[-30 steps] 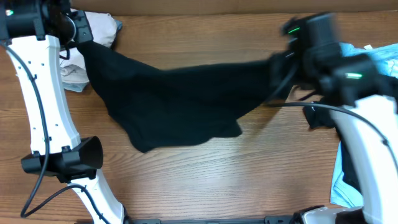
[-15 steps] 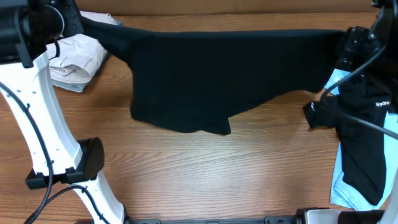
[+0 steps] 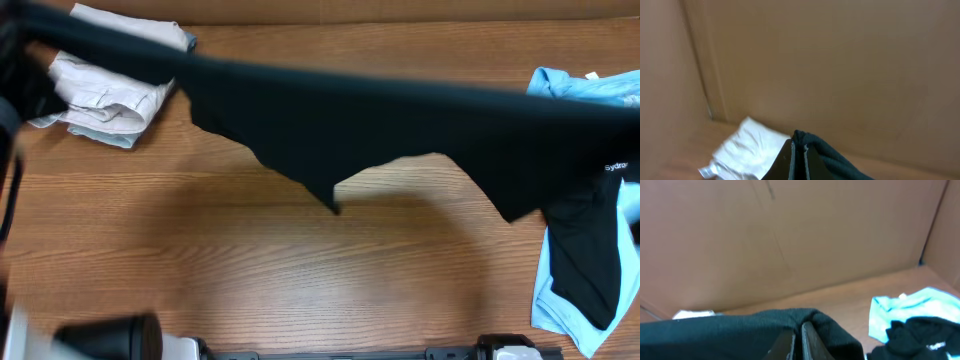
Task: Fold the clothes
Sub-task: 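Lift the black t-shirt high with both grippers and swing it forward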
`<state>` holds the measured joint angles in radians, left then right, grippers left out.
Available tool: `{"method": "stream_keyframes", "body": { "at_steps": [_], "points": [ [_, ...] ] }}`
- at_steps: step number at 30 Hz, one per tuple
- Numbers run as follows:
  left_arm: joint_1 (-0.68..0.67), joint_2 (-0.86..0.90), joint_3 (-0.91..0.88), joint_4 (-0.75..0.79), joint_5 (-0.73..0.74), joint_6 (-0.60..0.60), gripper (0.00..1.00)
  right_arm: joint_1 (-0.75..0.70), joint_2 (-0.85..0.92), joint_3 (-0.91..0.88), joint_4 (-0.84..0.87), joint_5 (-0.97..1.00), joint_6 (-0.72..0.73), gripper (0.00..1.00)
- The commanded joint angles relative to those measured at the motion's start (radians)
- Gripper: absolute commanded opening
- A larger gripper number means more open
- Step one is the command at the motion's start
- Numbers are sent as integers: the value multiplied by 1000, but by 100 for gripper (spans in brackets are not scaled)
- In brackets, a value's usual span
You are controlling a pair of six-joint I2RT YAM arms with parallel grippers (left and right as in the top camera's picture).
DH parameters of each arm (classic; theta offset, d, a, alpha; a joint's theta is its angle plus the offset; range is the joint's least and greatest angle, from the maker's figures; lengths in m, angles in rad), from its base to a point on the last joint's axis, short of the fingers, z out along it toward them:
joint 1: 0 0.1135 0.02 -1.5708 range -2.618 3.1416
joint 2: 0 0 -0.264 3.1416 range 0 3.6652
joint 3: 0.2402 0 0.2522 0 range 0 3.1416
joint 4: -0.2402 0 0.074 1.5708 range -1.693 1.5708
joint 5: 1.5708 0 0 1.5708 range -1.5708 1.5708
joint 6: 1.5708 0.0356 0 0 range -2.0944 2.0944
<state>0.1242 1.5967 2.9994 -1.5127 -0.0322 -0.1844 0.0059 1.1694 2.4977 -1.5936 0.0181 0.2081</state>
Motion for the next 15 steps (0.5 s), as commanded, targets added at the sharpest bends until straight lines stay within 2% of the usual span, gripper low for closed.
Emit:
{"method": "stream_keyframes", "body": {
  "at_steps": [1, 3, 9, 15],
  "points": [
    [6, -100, 13, 10, -129, -15, 4, -13, -45, 72, -53, 54, -4, 4],
    [6, -153, 13, 8, -161, -14, 4, -13, -58, 111, -100, 56, -4, 4],
    [6, -274, 11, -18, -254, -14, 4, -13, -99, 108, -100, 10, -7, 4],
    [6, -270, -50, -53, -290, -18, 4, -13, -99, -92, -99, -47, 0, 4]
  ]
}}
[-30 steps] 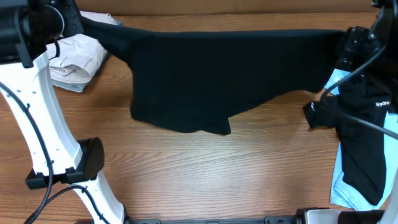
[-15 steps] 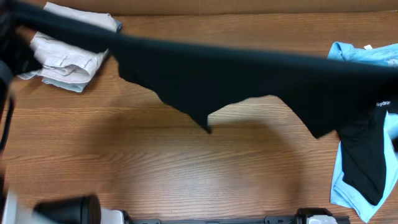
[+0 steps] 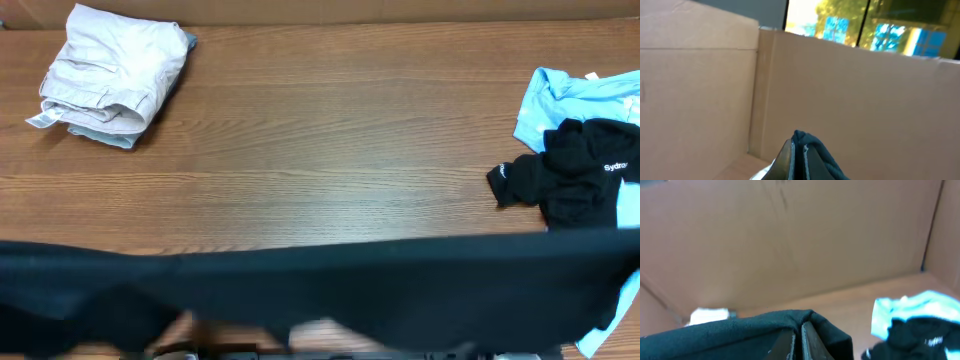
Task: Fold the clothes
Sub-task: 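Lift the black t-shirt high with both grippers and swing it forward, then lay the t-shirt flat on the table, pulling its top edge taut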
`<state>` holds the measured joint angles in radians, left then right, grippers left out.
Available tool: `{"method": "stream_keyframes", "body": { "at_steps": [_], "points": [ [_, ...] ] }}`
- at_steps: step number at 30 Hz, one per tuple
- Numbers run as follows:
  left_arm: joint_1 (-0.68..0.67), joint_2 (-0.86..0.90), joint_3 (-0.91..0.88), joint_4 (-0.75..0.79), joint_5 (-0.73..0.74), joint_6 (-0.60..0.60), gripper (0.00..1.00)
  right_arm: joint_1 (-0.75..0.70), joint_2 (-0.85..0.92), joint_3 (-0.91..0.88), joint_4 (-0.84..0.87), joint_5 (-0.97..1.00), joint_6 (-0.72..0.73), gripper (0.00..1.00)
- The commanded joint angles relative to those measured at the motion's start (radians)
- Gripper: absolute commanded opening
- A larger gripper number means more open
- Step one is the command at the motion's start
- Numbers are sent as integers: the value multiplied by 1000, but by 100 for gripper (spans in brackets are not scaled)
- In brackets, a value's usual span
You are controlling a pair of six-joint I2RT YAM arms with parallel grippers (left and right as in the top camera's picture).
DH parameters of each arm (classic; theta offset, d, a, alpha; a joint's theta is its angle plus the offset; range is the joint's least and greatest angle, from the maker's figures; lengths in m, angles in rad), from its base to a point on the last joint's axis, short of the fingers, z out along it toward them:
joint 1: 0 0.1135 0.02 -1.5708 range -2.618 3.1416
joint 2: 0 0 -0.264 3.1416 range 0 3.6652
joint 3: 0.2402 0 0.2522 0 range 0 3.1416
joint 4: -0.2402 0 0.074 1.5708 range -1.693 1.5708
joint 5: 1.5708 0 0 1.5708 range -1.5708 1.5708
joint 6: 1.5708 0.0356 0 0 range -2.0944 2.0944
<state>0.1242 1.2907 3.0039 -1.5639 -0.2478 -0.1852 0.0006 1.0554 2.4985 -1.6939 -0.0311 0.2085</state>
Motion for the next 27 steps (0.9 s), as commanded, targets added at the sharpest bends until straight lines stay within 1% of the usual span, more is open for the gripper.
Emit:
{"method": "stream_keyframes", "body": {
  "at_steps": [1, 5, 8, 12, 16, 19, 21, 24, 27],
  "points": [
    [6, 42, -79, -3, -74, -18, 4, -7, 15, -142, 5, 2, 0, 4],
    [6, 92, -210, -6, -74, -18, 4, -7, 15, -378, 69, 2, 4, 4],
    [6, 146, -308, -10, -58, -18, 4, -7, 16, -559, 164, 2, 5, 4],
    [6, 255, -439, -8, -27, -17, 4, -7, 37, -774, 293, -3, 9, 4],
    [6, 407, -545, 40, -10, -5, 4, -7, 108, -964, 449, -26, 8, 4],
    [6, 544, -595, 109, 56, 37, 4, -7, 189, -1070, 593, -32, 7, 4],
    [5, 640, -602, 156, 87, 45, 4, -8, 255, -1117, 700, -31, 6, 4],
    [-8, 805, -602, 273, 121, 55, 4, -8, 400, -1138, 890, -42, 6, 4],
    [-21, 917, -602, 380, 130, 55, 4, -8, 523, -1137, 1057, -69, 4, 4]
  ]
}}
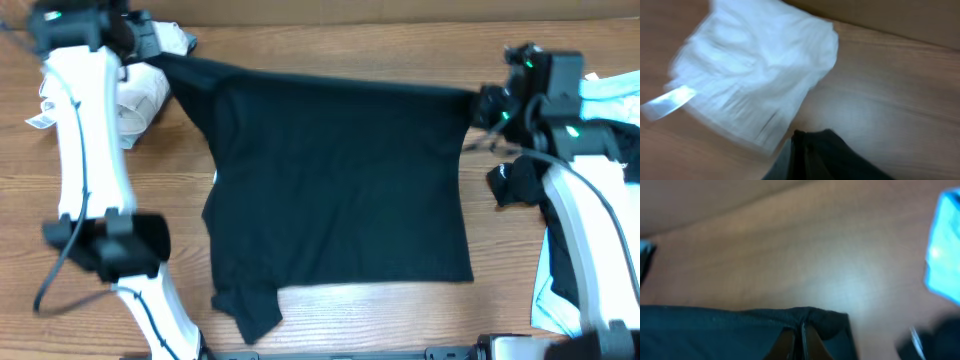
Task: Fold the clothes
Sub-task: 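Lay the t-shirt flat on the table, pulling its top edge taut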
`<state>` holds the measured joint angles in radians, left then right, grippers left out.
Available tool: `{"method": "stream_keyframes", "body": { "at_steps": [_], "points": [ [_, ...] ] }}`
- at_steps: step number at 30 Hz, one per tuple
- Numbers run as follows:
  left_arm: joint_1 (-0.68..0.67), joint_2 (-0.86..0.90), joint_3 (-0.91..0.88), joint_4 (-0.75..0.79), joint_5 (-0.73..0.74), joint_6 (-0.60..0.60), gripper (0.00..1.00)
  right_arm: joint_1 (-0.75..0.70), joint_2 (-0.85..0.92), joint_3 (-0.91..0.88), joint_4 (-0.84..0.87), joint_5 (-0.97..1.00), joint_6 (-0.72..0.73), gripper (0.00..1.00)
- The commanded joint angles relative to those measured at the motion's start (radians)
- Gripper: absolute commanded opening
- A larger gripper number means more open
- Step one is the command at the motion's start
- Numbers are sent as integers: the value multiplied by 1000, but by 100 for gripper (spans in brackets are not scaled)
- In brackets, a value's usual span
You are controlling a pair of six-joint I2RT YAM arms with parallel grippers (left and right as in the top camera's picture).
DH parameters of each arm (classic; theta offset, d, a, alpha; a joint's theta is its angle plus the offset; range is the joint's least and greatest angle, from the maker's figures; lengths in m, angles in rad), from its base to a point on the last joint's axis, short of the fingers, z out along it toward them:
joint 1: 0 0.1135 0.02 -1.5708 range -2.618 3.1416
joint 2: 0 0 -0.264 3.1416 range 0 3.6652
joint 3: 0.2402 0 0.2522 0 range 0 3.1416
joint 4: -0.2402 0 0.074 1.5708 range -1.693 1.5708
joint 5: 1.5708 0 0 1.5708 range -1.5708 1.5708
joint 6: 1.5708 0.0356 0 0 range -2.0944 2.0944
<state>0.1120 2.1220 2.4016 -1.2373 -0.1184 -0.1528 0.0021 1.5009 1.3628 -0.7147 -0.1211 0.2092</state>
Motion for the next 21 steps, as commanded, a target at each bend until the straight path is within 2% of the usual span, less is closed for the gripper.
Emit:
{"method": "stream_keyframes", "body": {
  "at_steps": [1, 6, 12, 15, 21],
  "points": [
    [-14, 119, 0, 89, 0, 22, 4, -9, 122, -1, 137, 22, 3, 4],
    [-34, 226, 0, 252, 14, 10, 4, -9, 272, 16, 316, 21, 4, 4],
    [-61, 237, 9, 364, 15, -27, 4, -22, 300, 37, 403, 22, 7, 4],
    [-74, 232, 59, 299, 15, -26, 4, -37, 299, 89, 327, 20, 7, 4],
    [-88, 228, 194, -24, 15, -27, 4, -68, 296, 240, -11, -140, -43, 4]
  ]
}}
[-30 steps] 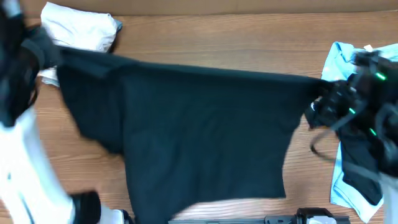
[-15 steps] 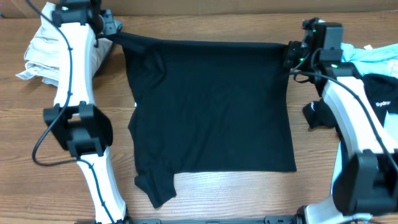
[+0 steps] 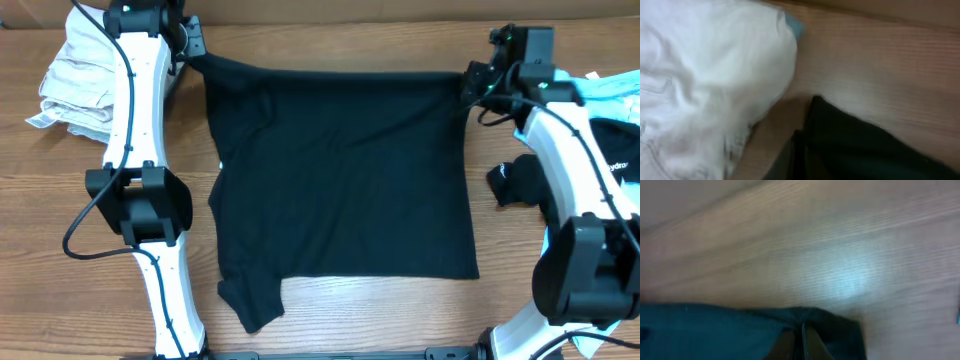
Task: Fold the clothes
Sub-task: 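Lay the t-shirt flat on the table, pulling its top edge taut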
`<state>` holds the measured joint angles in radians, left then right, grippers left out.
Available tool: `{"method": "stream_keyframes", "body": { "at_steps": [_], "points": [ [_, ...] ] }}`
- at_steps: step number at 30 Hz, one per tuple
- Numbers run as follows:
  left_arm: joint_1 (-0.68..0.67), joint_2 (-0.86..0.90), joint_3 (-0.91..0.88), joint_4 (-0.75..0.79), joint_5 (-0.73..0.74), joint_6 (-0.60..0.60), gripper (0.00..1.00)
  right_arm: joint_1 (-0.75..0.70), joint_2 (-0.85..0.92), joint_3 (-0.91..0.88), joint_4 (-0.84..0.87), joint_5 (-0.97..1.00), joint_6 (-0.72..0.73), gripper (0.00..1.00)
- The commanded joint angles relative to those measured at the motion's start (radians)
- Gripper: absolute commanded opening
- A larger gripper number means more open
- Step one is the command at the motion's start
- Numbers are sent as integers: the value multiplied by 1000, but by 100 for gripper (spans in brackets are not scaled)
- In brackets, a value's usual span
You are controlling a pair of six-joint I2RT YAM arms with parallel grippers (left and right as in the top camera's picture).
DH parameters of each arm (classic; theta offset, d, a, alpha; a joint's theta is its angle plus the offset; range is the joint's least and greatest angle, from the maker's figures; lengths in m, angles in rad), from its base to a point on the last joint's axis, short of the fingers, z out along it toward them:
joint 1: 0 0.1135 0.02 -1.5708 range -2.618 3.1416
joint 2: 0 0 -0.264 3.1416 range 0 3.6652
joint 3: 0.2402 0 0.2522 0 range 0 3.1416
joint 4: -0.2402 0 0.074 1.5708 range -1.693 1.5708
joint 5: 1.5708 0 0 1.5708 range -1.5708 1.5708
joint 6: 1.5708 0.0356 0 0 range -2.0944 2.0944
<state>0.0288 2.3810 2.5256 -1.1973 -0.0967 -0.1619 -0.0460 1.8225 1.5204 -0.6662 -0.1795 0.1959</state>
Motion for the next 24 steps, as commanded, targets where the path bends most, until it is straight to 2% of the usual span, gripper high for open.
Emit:
{"method": "stream_keyframes", "body": {
  "at_steps": [1, 7, 12, 18, 24],
  "points": [
    [-5, -31, 80, -112, -5, -28, 4, -23, -26, 100, -111, -85, -29, 4],
    [-3, -32, 86, -303, 31, -71, 4, -34, -27, 124, -339, -84, -46, 4],
    [-3, -32, 79, -384, 26, -71, 4, -34, -27, 116, -451, -39, -70, 4],
    [-11, -31, -48, -402, 39, -86, 4, -34, -27, 8, -455, 22, -69, 4],
    [-13, -31, -262, -363, 35, -85, 4, -34, -27, -167, -343, 22, -62, 4]
  ]
}}
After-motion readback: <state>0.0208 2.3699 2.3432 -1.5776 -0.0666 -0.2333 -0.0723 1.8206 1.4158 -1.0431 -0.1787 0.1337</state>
